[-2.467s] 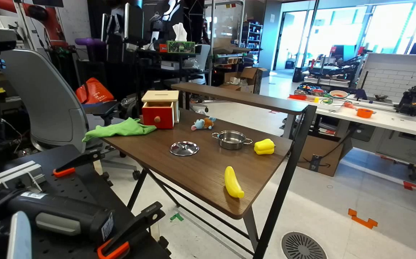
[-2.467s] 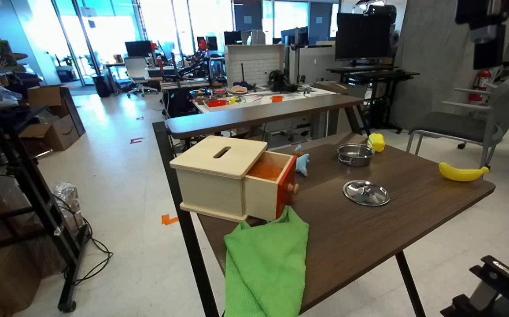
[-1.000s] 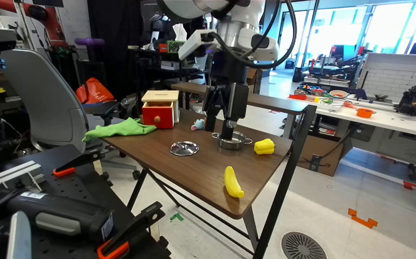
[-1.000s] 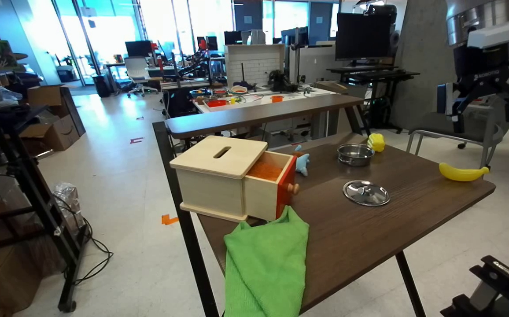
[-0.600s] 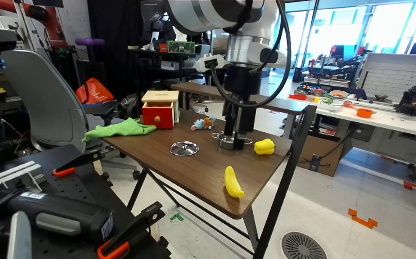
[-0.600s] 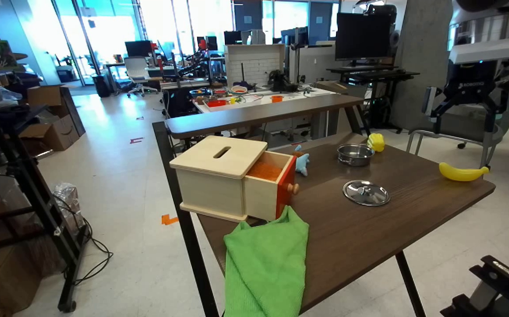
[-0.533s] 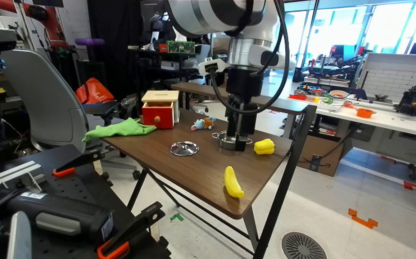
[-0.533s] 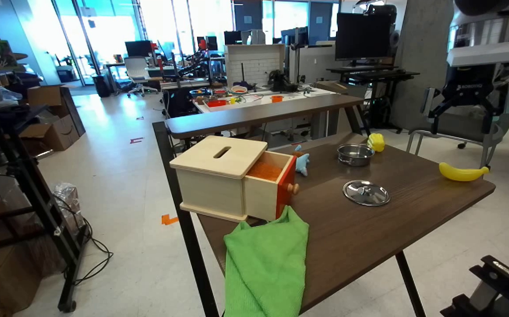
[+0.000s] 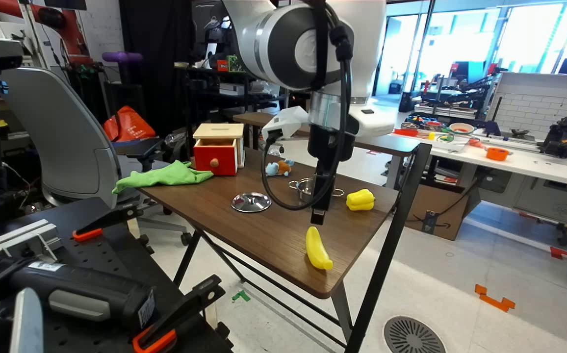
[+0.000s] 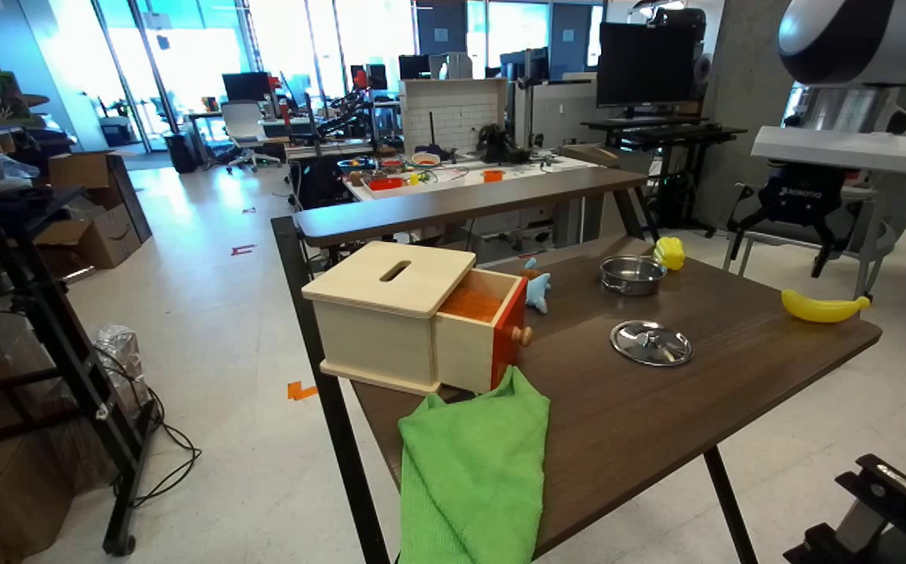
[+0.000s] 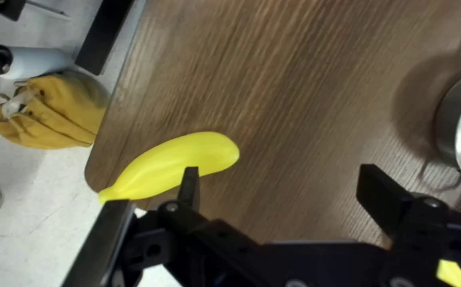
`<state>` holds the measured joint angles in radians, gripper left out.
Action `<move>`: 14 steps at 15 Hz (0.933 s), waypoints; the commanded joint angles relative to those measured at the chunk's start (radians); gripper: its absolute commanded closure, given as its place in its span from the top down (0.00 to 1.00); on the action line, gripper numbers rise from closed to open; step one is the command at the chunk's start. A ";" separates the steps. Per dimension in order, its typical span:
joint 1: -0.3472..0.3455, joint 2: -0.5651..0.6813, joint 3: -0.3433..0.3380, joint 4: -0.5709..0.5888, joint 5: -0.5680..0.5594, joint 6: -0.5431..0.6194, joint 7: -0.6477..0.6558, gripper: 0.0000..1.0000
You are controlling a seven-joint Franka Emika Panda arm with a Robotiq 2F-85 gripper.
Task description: Move the banana backward
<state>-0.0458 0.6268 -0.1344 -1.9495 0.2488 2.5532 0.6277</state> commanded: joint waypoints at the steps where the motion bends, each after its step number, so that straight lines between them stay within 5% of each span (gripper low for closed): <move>1: -0.033 0.008 0.062 -0.018 0.162 0.108 0.018 1.00; 7: -0.075 0.055 0.128 0.004 0.357 0.140 0.012 1.00; 14: -0.055 0.024 0.102 -0.013 0.421 0.116 0.029 1.00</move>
<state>-0.1024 0.6708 -0.0314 -1.9570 0.6397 2.6719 0.6419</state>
